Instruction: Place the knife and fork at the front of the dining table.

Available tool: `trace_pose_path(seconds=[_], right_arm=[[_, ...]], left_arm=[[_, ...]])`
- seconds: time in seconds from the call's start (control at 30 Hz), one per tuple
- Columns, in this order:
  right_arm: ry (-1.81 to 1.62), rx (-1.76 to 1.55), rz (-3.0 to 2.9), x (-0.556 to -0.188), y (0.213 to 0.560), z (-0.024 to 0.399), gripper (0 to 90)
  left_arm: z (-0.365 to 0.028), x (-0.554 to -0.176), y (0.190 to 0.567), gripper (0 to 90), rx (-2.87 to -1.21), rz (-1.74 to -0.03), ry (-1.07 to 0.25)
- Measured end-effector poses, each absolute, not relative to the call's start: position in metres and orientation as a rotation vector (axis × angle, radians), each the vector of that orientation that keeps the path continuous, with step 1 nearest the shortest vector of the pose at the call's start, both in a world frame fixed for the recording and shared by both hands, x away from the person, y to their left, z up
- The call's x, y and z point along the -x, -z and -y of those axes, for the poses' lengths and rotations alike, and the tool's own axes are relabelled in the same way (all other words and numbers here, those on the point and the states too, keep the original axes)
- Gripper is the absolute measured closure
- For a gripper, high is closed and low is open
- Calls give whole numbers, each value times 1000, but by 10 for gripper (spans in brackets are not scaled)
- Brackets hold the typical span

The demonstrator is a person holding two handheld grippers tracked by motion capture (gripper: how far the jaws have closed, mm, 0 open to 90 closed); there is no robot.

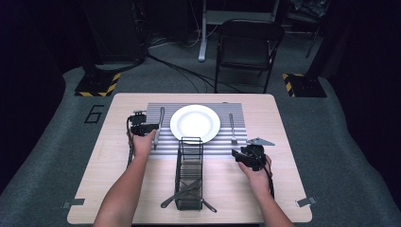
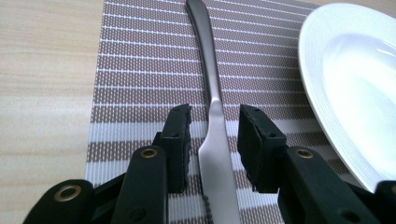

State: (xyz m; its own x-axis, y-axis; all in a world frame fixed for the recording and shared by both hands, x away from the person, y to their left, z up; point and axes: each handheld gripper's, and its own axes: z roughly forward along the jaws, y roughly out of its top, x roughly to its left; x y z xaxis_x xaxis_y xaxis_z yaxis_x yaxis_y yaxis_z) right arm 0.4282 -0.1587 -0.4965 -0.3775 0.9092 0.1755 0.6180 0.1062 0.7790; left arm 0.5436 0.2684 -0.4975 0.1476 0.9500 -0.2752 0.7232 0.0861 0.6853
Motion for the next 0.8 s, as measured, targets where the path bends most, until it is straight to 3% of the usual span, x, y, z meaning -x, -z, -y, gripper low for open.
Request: trace_pose_path(seconds=[0.8], right_arm=[[-1158, -1513, -2025, -425, 497, 161, 515]], left_arm=[[-281, -492, 474, 542, -1801, -1446, -439]])
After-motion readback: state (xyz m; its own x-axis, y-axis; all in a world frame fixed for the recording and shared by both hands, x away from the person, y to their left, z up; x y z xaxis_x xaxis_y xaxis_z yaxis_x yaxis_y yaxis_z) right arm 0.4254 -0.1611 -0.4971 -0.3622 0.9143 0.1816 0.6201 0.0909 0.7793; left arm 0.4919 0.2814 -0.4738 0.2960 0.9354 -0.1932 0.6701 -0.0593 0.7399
